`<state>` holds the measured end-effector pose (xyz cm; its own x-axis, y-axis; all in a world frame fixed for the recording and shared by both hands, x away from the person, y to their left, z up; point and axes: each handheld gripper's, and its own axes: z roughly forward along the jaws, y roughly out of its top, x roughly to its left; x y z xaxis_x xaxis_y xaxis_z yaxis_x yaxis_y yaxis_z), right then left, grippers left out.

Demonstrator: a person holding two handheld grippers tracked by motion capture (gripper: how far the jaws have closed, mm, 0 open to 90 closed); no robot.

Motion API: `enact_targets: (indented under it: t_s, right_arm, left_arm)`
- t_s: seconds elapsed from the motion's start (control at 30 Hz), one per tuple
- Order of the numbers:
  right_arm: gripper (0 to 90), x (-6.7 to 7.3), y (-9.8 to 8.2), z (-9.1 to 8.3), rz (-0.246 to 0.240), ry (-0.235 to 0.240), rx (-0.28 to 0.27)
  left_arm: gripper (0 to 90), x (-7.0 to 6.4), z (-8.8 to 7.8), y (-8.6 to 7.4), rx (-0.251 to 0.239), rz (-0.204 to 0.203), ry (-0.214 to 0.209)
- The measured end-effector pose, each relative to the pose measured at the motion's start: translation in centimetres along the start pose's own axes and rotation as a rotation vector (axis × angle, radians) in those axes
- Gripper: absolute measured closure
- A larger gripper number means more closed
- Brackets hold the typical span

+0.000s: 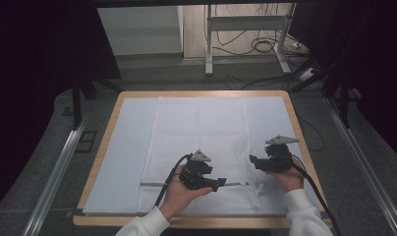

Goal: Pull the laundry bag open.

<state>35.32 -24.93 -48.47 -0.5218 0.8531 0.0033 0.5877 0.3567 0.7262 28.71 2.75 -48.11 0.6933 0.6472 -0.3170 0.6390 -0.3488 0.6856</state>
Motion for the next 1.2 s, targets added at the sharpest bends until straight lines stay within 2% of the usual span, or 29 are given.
enact_targets:
  t_s: [0.17, 0.47, 0.63, 0.8, 0.97, 1.1, 1.2]
  right_arm:
    - [27.1, 0.0, 0.0, 0.0, -0.003, -0.004, 0.004]
    - [27.0, -0.1, 0.0, -0.2, -0.002, -0.014, 0.0]
    - [27.0, -0.1, 0.0, -0.1, 0.001, -0.015, 0.001]
    - [27.0, -0.1, 0.0, -0.1, -0.002, -0.019, 0.0]
    - [26.9, -0.1, 0.0, -0.1, -0.004, -0.023, 0.002]
    - [26.9, -0.1, 0.0, -0.1, -0.006, -0.028, 0.007]
    - [26.8, -0.1, 0.0, -0.1, -0.01, -0.024, 0.003]
  left_arm:
    - [32.0, -0.2, 0.9, 0.0, 0.008, 0.008, 0.001]
    - [32.5, -0.5, 1.7, 0.1, 0.03, 0.014, -0.011]
    - [33.0, -0.8, 2.2, 0.4, 0.027, -0.006, -0.032]
    - [34.3, -1.2, 2.9, 0.7, 0.015, 0.006, -0.023]
    - [35.2, -1.6, 4.1, 0.8, 0.043, 0.002, -0.047]
    - [36.3, -1.9, 4.8, 1.0, 0.056, -0.016, -0.081]
    - [37.6, -2.0, 5.0, 1.1, 0.058, -0.018, -0.087]
